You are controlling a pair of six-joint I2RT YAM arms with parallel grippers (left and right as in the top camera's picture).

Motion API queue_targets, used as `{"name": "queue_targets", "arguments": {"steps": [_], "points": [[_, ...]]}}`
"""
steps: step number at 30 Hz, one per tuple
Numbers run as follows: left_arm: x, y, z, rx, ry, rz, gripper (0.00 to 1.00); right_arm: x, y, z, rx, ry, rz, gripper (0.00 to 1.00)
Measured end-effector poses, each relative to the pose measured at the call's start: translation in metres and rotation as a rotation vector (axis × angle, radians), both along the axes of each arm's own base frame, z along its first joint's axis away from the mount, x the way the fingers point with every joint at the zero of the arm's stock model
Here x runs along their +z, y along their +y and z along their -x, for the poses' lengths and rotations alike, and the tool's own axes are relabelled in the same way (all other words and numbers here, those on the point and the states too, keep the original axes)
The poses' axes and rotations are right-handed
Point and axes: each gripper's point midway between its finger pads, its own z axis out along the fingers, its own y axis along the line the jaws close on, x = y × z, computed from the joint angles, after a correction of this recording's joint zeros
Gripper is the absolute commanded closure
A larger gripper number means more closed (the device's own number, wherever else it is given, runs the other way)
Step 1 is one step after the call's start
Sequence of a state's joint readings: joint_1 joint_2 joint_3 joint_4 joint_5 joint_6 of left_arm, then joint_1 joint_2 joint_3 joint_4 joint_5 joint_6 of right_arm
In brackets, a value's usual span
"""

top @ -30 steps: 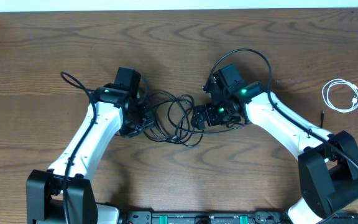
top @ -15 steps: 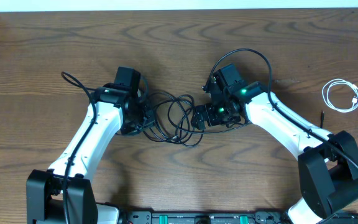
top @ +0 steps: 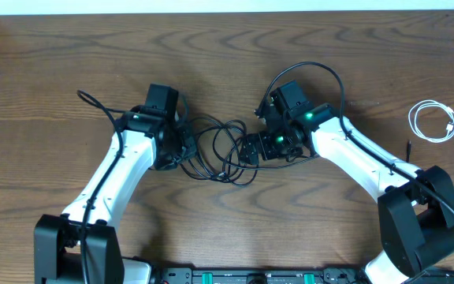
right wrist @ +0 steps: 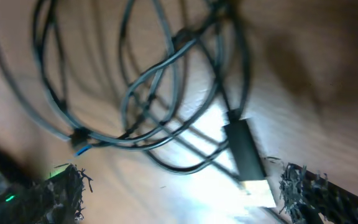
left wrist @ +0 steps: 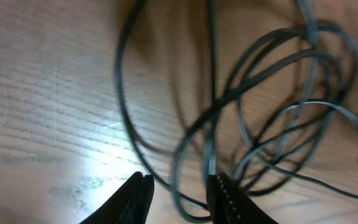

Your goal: Untangle cables

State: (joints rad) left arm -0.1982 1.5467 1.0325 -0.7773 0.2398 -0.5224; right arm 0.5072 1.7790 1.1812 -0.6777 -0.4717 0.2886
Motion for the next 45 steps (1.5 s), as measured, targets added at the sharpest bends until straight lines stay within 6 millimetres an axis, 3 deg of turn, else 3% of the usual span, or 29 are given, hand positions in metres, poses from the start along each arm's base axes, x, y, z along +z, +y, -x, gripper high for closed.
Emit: {"name": "queue_targets", "arguments": {"steps": [3,9,10,13,21,28,35,39,42,45], "points": [[-0.009,0.005,0.004,0.005,0.006,-0.025,0.66,0.004,0.007,0.005,0.004,0.031,-0.045,0.05],[-0.029,0.010,0.010,0.009,0.001,-0.046,0.71,0.010,0.029,0.016,0.053,0.035,-0.098,0.35],[-0.032,0.011,0.012,0.009,0.005,-0.047,0.72,0.011,0.034,0.019,0.066,0.031,-0.101,0.47],[-0.039,0.014,0.017,0.011,0.015,-0.064,0.72,0.011,0.047,0.029,0.103,0.023,-0.102,0.58],[-0.050,0.030,0.026,0.023,0.031,-0.150,0.72,0.007,0.074,0.046,0.180,-0.065,-0.051,0.59],[-0.051,0.037,0.027,0.029,0.030,-0.187,0.72,0.001,0.081,0.052,0.170,-0.112,0.020,0.69],[-0.052,0.044,0.028,0.051,0.042,-0.196,0.73,-0.001,0.086,0.045,0.103,-0.139,0.039,0.57],[-0.052,0.054,0.031,0.084,0.063,-0.201,0.72,-0.014,0.085,0.043,0.089,-0.124,0.063,0.53],[-0.053,0.057,0.034,0.095,0.076,-0.203,0.72,-0.028,0.084,0.045,0.083,-0.097,0.090,0.59],[-0.053,0.058,0.037,0.095,0.087,-0.205,0.72,-0.041,0.084,0.049,0.073,-0.065,0.112,0.85]]}}
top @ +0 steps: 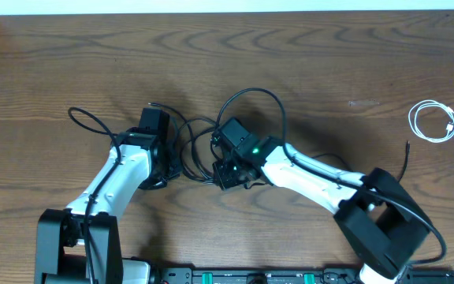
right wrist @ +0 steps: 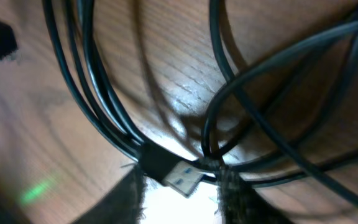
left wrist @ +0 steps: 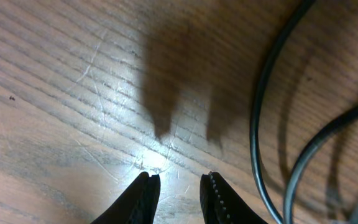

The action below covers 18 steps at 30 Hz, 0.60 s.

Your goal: Untangle cables

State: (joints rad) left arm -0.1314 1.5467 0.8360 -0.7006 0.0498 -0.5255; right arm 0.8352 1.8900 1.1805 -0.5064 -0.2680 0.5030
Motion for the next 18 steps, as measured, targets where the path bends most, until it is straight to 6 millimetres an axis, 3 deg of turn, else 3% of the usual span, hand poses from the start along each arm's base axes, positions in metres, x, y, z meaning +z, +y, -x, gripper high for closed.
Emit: {"name": "queue_targets", "arguments": {"steps": [1,2,6,12,15,18], "points": [[0.000,0.000,0.000,-0.004,0.001,0.000,0.72,-0.004,0.001,0.003,0.002,0.011,0.007,0.95],[0.000,-0.001,0.000,-0.008,0.002,0.003,0.72,-0.008,0.001,0.005,0.000,0.024,0.012,0.99],[0.000,-0.005,0.003,-0.044,0.011,0.024,0.72,-0.011,0.007,0.018,0.021,0.081,-0.007,0.99],[0.002,-0.029,0.008,-0.131,0.027,0.166,0.71,0.005,0.019,0.042,0.131,0.217,-0.152,0.99],[0.007,-0.051,0.011,-0.194,0.027,0.292,0.71,0.016,0.017,0.038,0.139,0.259,-0.220,0.90],[0.014,-0.068,0.010,-0.241,0.011,0.392,0.61,0.034,0.010,0.023,0.124,0.264,-0.300,0.70]]}}
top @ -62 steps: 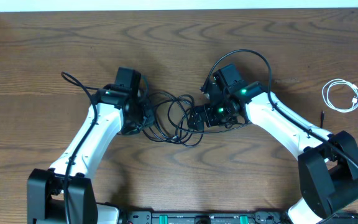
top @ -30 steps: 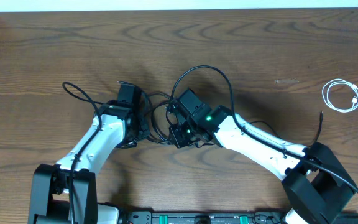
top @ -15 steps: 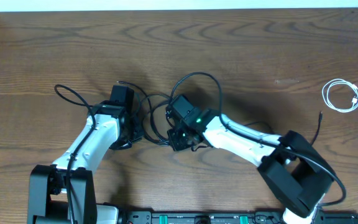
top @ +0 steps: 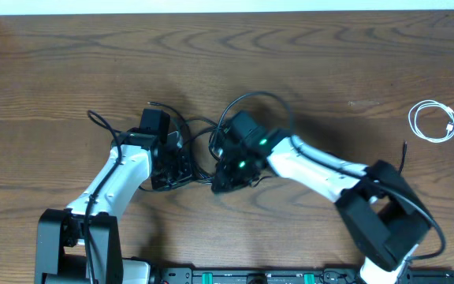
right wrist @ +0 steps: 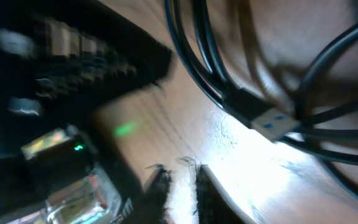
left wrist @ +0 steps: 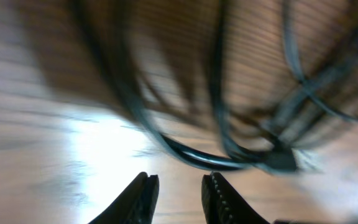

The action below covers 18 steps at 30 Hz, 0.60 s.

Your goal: Untangle cables

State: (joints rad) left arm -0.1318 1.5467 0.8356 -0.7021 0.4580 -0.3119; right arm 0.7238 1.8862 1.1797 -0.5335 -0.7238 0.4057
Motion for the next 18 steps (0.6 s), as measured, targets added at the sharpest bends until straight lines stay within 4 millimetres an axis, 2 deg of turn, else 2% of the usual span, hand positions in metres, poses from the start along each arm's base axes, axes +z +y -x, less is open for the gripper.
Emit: {"name": "queue_targets", "arguments": {"steps": [3,8,14,18], "points": [[0.007,-0.011,-0.018,-0.024,-0.086,0.063,0.55,0.014,-0.010,-0.019,-0.038,-0.016,-0.051,0.59],[0.013,-0.013,-0.049,0.028,-0.195,0.073,0.54,0.016,-0.030,-0.046,-0.112,-0.037,-0.049,0.56],[0.007,0.007,-0.059,0.179,-0.187,-0.038,0.54,0.010,-0.035,-0.052,-0.130,-0.068,-0.006,0.52],[0.007,0.013,-0.068,0.223,-0.215,-0.067,0.55,0.004,-0.035,-0.052,-0.130,-0.102,0.037,0.51]]}}
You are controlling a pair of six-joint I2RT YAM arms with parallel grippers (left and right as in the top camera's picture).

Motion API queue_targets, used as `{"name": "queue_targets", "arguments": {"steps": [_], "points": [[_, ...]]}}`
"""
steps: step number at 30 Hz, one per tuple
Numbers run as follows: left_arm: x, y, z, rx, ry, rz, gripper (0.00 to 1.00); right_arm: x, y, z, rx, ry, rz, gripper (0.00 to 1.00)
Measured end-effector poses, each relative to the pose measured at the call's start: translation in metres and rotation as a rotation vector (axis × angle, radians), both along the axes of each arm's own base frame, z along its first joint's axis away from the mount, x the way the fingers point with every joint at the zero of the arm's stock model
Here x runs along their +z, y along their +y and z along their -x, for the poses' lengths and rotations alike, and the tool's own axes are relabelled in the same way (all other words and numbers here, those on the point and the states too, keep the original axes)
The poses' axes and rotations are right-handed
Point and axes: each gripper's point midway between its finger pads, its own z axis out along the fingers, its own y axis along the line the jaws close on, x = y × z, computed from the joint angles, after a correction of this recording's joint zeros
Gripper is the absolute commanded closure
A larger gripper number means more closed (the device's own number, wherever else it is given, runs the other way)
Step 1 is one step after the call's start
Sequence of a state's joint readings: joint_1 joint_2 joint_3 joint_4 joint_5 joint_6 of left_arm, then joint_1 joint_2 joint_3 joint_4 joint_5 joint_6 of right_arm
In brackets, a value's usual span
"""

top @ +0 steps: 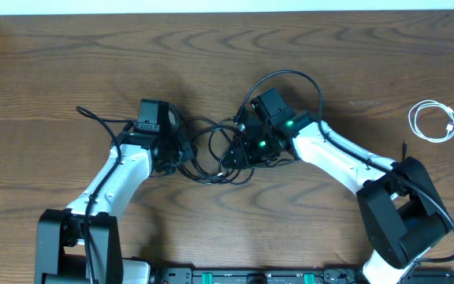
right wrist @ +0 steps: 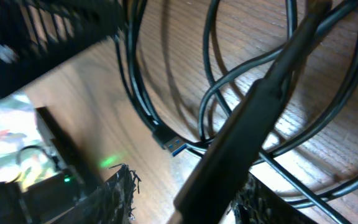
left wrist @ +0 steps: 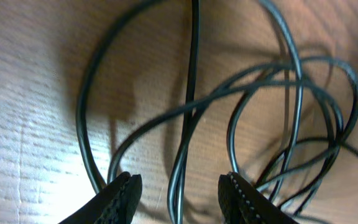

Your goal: Untangle cables

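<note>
A tangle of black cables [top: 210, 151] lies on the wooden table between my two grippers. My left gripper [top: 172, 154] is at its left edge. In the left wrist view this gripper [left wrist: 180, 199] is open, with a pair of cable strands [left wrist: 183, 174] running between its fingers, untouched. My right gripper [top: 239, 154] is at the tangle's right side. In the right wrist view it [right wrist: 185, 186] is open, a thick black connector body [right wrist: 247, 124] slanting between its fingers. A USB plug with a blue tip [right wrist: 169, 142] lies beyond them.
A small coiled white cable [top: 433, 121] lies apart at the far right of the table [top: 53, 71]. A loop of black cable [top: 290, 79] arches up behind the right wrist. A thin black cable end [top: 93, 113] trails left of the left arm.
Both grippers stand with their jaws wider apart than before. The right gripper has moved back and to the right, and the left a little away from the front edge. The tangle has spread slightly.
First both grippers stood at opposite edges of the tangle, the right one wide open by a connector. Then the right arm was at the middle of the tangle, jaws narrowed by a USB plug, then nearly shut. Now both are open at the tangle's sides.
</note>
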State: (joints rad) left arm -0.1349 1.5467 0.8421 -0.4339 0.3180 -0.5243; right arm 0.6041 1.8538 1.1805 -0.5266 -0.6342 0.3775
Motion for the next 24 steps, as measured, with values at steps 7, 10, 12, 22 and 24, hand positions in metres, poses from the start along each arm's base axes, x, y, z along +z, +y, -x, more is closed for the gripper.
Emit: {"name": "queue_targets", "arguments": {"steps": [7,10,12,22,24], "points": [[-0.003,-0.008,0.001,-0.011,-0.011,-0.012,0.54,-0.005,0.002,0.002,0.007,-0.027,0.038,0.50],[-0.005,-0.014,-0.001,-0.026,-0.022,-0.016,0.54,-0.005,0.003,0.004,0.012,-0.031,0.044,0.51],[-0.006,-0.018,-0.004,-0.035,-0.037,-0.014,0.55,-0.005,0.004,0.004,0.014,-0.033,0.045,0.50],[-0.012,-0.021,-0.013,-0.039,-0.056,-0.019,0.62,-0.006,0.005,0.005,0.016,-0.036,0.050,0.50],[-0.013,-0.018,-0.013,-0.032,-0.058,-0.036,0.62,-0.006,0.005,0.005,0.016,-0.036,0.050,0.50]]}}
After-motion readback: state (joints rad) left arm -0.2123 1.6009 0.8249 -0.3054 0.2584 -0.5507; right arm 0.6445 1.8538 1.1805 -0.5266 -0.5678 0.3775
